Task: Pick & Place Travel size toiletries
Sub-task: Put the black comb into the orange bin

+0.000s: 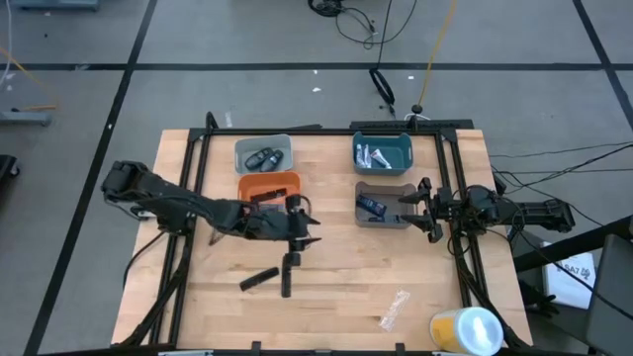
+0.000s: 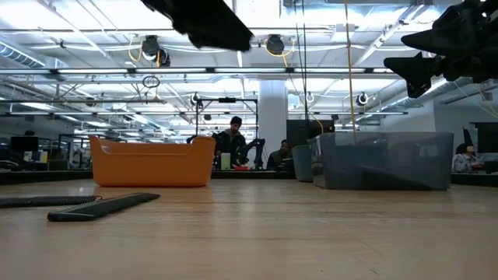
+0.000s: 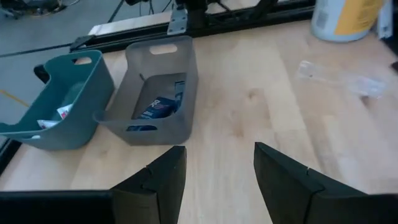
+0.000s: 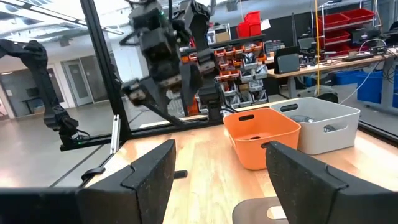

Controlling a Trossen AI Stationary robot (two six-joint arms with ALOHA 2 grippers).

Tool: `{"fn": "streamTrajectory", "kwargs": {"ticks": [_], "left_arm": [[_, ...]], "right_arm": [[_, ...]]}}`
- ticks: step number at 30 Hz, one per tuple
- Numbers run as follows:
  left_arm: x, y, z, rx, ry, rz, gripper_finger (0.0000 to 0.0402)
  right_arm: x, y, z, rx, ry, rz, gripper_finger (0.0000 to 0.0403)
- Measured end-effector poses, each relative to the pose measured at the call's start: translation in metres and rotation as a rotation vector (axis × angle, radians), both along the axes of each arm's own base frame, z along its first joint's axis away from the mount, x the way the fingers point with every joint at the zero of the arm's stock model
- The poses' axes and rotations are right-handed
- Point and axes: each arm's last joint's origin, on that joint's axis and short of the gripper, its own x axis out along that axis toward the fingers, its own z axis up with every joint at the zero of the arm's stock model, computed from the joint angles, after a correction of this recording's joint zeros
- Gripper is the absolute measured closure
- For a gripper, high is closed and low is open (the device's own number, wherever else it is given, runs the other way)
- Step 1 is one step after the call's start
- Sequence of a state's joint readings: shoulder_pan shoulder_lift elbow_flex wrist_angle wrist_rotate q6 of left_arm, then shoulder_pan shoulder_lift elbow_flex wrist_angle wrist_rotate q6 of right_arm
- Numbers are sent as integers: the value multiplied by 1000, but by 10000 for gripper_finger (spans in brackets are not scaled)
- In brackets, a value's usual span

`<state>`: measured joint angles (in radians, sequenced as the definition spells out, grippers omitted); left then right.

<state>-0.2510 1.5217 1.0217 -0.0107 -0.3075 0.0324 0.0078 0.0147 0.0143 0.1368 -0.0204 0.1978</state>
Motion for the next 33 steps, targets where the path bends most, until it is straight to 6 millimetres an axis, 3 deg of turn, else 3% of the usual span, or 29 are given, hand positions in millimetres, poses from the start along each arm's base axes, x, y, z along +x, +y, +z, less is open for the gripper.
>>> {"fn": "streamTrajectory", "kwargs": {"ticks": [4, 7, 14, 21, 29, 33], "left_arm": [[-15, 8, 22, -76, -75, -1, 215], [-33, 13, 16, -124, -62, 34, 215], [-81, 12, -36, -283, -66, 145, 215], [-111, -3, -77, -325, -172, 37, 215], [-144, -6, -79, -329, -271, -62, 215], [-169, 2, -82, -347, -274, 16, 215]], "right_arm": [[0, 0, 0, 0, 0, 1, 165], [0, 0, -1, 0, 6, 2, 165], [1, 0, -2, 0, 21, 1, 165], [3, -1, -3, 4, 39, -39, 165], [4, -1, -4, 40, 52, -49, 165], [3, -1, 1, 88, 3, -37, 165]]}}
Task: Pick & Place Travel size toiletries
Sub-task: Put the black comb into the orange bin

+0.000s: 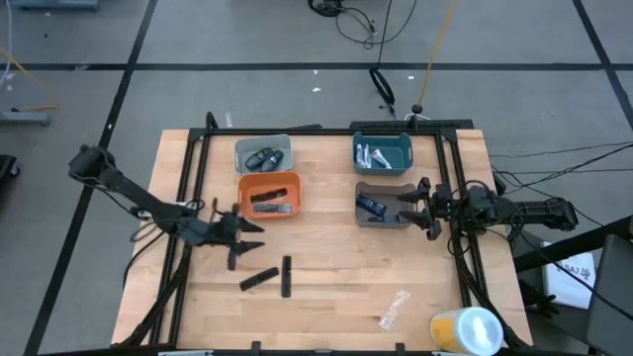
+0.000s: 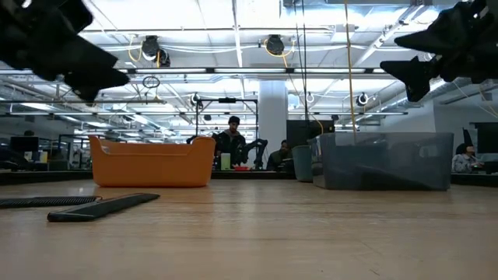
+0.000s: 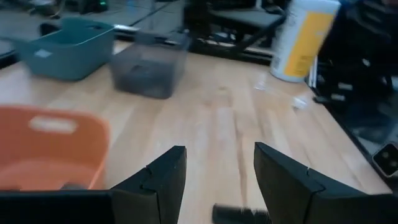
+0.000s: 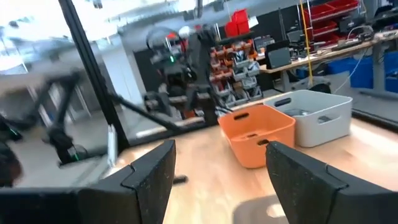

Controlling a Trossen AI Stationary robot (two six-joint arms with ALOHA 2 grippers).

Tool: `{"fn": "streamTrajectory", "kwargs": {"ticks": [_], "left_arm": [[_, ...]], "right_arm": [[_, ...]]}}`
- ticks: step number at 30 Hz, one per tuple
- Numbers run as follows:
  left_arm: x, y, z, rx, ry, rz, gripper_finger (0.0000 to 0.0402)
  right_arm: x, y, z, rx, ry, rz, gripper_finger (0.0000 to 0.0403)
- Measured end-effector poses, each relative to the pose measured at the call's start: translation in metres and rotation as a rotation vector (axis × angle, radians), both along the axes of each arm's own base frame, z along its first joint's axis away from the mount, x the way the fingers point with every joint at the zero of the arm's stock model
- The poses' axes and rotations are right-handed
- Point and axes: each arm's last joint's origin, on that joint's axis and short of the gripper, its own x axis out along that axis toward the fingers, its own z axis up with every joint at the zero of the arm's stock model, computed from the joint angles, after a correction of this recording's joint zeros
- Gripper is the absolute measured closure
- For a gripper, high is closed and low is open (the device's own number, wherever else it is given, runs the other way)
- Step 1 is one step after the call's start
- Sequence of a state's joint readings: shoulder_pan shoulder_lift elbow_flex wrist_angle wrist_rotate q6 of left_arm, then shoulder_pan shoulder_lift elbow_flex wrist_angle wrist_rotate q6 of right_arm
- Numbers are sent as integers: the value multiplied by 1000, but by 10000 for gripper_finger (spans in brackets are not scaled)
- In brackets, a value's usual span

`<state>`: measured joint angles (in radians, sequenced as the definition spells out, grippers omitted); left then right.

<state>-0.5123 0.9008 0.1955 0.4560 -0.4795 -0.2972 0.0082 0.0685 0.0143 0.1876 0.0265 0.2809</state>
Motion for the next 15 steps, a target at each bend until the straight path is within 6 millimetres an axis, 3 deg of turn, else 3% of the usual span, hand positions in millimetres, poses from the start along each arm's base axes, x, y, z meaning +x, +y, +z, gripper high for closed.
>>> {"fn": "streamTrajectory", "kwargs": {"ticks": [6, 15], "left_arm": [[-32, 9, -6, -105, -77, 134, 216], [-44, 7, -10, -87, -107, 108, 215]], "right_arm": [[0, 0, 2, 81, -18, 11, 165], [0, 0, 1, 78, -11, 10, 165]]}}
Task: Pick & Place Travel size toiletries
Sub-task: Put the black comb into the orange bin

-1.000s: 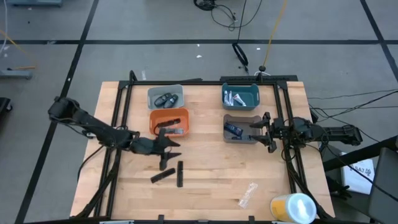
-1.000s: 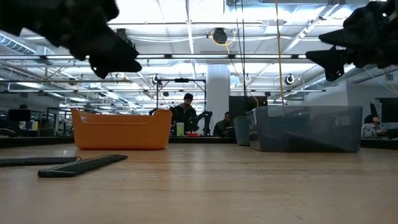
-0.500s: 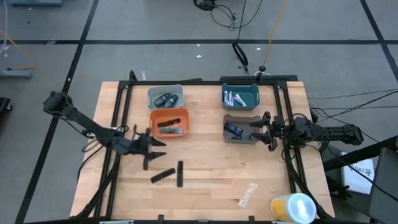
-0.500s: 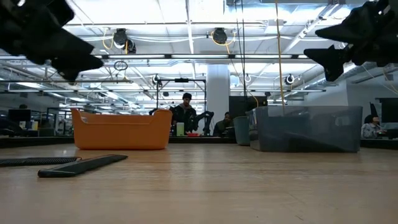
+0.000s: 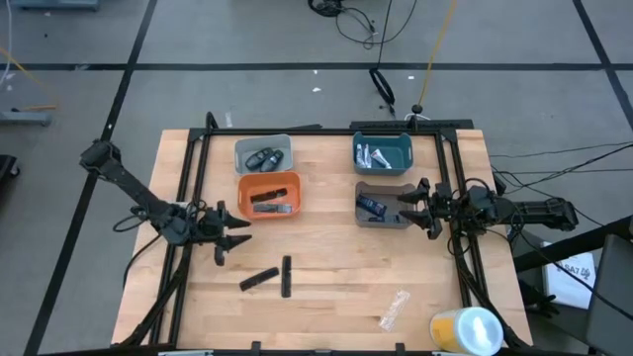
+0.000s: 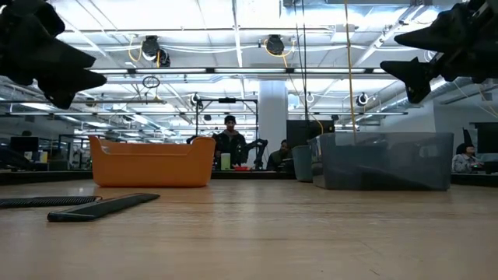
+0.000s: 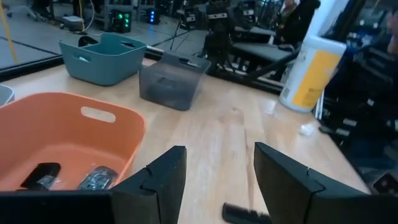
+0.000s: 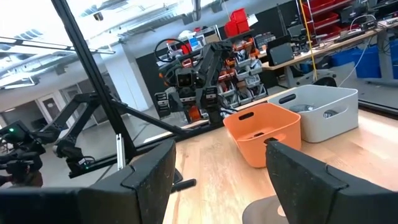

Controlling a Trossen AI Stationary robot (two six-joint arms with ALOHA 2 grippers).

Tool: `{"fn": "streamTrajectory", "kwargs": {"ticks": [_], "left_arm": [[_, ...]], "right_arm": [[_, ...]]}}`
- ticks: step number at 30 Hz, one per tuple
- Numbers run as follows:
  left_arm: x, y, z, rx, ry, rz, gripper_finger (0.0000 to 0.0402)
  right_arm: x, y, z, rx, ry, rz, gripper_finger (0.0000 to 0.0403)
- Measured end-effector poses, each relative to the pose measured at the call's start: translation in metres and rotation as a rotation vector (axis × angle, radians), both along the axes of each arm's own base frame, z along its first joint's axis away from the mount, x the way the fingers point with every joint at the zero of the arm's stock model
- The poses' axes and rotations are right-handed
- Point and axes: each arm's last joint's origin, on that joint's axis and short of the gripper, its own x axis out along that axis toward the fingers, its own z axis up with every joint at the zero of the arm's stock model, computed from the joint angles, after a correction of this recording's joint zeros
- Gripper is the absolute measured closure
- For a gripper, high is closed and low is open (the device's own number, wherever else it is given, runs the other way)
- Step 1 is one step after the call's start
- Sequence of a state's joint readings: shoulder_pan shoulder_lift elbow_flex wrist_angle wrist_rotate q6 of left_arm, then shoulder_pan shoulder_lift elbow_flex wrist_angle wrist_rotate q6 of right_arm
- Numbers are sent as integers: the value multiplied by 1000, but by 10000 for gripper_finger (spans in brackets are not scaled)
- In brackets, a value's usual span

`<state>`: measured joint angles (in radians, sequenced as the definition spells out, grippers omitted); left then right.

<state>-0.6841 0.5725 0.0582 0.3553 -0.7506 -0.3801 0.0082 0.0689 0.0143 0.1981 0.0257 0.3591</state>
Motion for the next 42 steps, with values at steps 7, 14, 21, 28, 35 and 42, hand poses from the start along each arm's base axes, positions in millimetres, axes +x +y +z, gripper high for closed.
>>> {"fn": "streamTrajectory", "kwargs": {"ticks": [7, 14, 21, 28, 35, 42], "left_arm": [[-9, 0, -4, 49, 27, 101, 215], [-19, 4, 2, 60, -28, 243, 215], [-21, 9, 8, 81, -60, 292, 215], [-19, 15, 4, 73, -47, 396, 215], [-18, 13, 4, 17, -48, 326, 215], [-12, 3, 10, -6, -62, -33, 215]], "right_arm": [[0, 0, -2, 12, 16, 2, 165], [1, 0, -3, 56, 31, 9, 165], [7, 1, -16, 132, 175, 35, 165], [9, 1, -1, 17, 24, 38, 165], [8, 1, 7, -81, -62, 17, 165], [8, 1, 8, -89, -70, 17, 165]]}}
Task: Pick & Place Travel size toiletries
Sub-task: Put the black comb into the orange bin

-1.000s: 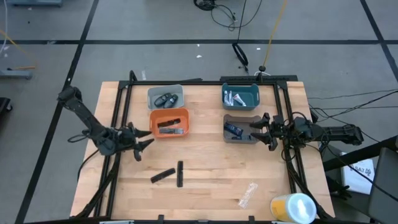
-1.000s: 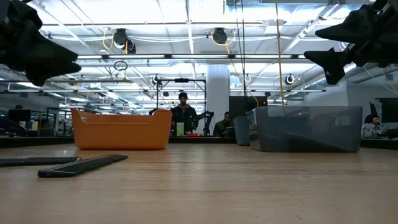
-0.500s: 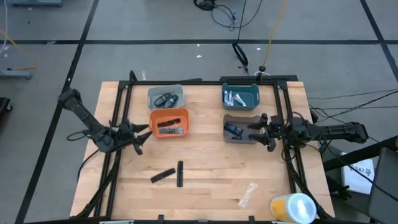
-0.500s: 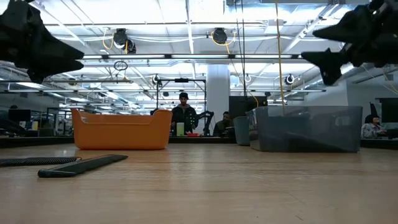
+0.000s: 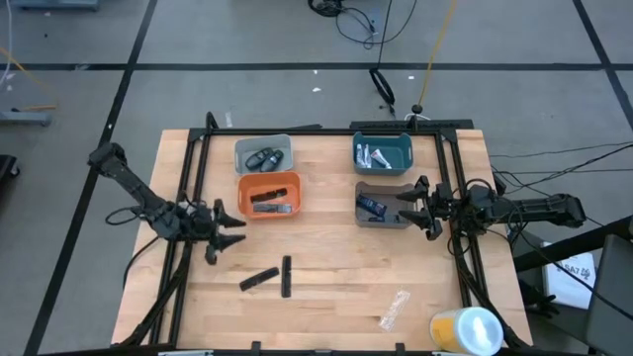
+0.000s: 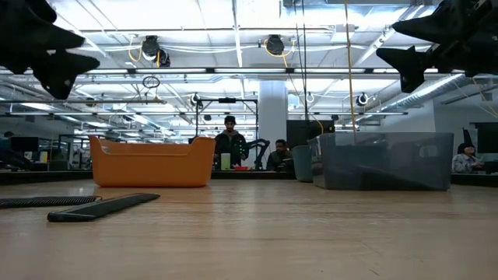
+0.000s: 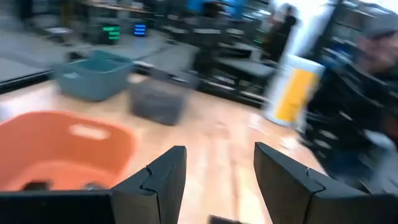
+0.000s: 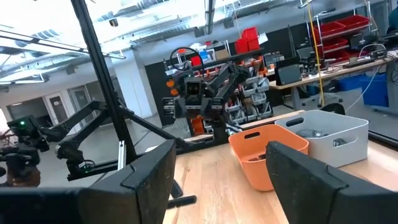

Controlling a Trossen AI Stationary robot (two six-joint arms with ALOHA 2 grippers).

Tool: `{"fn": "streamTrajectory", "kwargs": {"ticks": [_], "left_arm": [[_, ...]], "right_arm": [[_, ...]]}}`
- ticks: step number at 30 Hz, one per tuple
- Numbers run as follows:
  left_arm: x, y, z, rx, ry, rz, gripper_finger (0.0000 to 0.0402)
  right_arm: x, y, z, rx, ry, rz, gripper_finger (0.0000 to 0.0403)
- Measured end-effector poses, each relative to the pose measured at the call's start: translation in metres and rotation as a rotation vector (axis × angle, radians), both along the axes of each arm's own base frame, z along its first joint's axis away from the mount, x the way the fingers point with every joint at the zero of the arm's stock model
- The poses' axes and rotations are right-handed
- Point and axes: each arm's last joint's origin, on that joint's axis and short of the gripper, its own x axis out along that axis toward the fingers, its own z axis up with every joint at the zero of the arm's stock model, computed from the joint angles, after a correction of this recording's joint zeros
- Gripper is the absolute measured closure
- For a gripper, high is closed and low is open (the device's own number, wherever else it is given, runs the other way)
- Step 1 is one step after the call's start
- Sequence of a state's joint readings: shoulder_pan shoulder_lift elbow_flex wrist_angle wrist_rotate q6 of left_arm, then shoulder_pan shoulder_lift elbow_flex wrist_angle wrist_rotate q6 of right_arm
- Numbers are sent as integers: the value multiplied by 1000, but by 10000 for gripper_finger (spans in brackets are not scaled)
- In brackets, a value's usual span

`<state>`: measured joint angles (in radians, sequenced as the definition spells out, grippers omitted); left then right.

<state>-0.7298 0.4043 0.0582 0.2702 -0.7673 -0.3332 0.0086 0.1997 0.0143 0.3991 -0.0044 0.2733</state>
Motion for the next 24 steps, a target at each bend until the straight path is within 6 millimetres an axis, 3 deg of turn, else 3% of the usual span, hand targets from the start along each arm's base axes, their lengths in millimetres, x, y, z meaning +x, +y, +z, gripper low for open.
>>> {"fn": "streamTrajectory", "kwargs": {"ticks": [10, 17, 24], "left_arm": [[6, 3, 13, 239, -151, -329, 215], [4, 18, 5, 218, -50, -297, 215], [-8, 24, 7, 250, -96, -309, 215]], "right_arm": [[0, 0, 0, 2, -1, 1, 165], [0, 0, 0, 12, -1, 10, 165], [-1, 5, 0, -24, 0, 178, 165]]}}
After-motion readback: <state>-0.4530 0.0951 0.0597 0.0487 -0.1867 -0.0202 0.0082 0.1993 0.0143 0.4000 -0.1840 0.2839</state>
